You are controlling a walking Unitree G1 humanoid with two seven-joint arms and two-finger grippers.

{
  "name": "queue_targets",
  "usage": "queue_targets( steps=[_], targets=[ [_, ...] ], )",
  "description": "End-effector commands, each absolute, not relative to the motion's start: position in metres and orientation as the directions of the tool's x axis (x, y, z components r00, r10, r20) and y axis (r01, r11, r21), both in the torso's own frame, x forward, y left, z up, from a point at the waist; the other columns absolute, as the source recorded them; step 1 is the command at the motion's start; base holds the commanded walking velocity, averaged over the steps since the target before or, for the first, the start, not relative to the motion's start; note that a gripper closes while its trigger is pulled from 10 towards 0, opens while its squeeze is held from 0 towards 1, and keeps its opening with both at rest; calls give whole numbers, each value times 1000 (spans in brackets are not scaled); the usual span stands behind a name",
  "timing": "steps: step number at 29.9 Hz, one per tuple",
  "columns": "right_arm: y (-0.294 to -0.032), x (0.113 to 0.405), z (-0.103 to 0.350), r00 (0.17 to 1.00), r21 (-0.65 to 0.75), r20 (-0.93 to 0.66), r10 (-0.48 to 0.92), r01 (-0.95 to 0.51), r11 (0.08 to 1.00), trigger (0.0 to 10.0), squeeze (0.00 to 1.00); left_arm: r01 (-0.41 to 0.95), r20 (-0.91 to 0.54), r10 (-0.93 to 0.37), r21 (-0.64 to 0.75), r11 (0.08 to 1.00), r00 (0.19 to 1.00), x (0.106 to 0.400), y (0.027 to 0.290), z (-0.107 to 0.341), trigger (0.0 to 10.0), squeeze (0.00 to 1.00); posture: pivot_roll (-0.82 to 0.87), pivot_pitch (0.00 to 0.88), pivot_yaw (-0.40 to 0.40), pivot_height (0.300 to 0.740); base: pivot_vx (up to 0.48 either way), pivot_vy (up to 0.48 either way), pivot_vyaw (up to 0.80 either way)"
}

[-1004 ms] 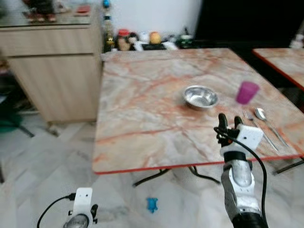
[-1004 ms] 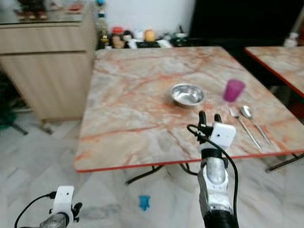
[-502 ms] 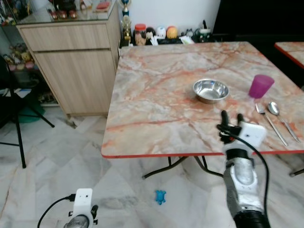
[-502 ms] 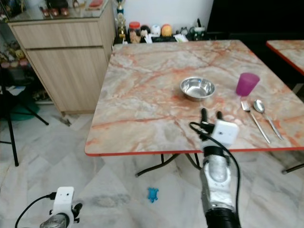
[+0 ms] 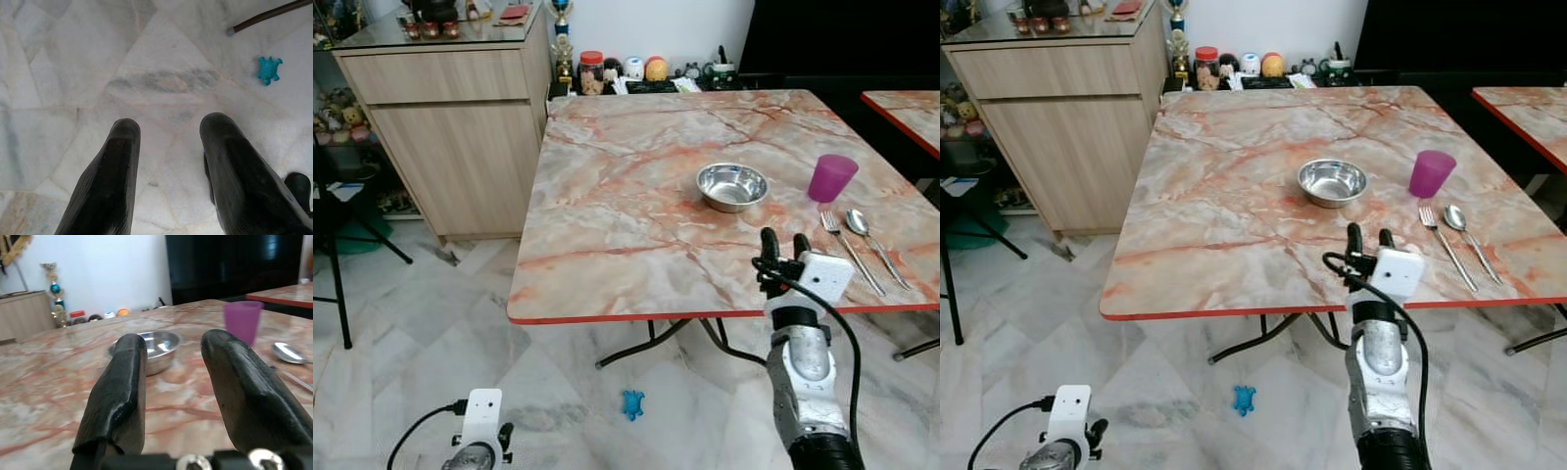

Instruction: Setting the table

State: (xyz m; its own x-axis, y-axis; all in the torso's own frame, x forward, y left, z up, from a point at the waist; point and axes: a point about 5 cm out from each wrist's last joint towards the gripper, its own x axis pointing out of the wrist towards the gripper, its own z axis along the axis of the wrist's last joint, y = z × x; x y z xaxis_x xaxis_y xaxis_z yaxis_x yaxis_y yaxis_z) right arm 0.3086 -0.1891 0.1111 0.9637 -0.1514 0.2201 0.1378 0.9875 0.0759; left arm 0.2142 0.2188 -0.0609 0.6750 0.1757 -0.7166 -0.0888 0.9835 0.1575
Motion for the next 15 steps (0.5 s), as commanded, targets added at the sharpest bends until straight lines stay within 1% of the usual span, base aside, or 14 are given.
queue_targets(
  steps=[1, 9, 11, 15],
  targets=[
    [-193, 308, 112, 962, 73, 220, -162, 149, 986, 10000, 0, -84, -721, 177, 164, 983, 670, 213, 217, -62, 10000, 0, 24, 0, -12, 740, 0, -379, 0],
    [-193, 309, 112, 964, 74, 217, -155, 142, 987, 10000, 0, -89, -719, 186, 171, 981, 670, 212, 217, -62, 10000, 0, 24, 0, -17, 740, 0, -447, 0],
    [-193, 309, 112, 964, 78, 215, -155, 142, 987, 10000, 0, -91, -719, 187, 171, 981, 669, 212, 217, -63, 10000, 0, 25, 0, -18, 740, 0, -296, 0],
    [-192, 309, 111, 965, 80, 212, -152, 138, 987, 10000, 0, -101, -719, 194, 171, 980, 667, 212, 218, -63, 10000, 0, 26, 0, -18, 740, 0, 0, 0]
  ],
)
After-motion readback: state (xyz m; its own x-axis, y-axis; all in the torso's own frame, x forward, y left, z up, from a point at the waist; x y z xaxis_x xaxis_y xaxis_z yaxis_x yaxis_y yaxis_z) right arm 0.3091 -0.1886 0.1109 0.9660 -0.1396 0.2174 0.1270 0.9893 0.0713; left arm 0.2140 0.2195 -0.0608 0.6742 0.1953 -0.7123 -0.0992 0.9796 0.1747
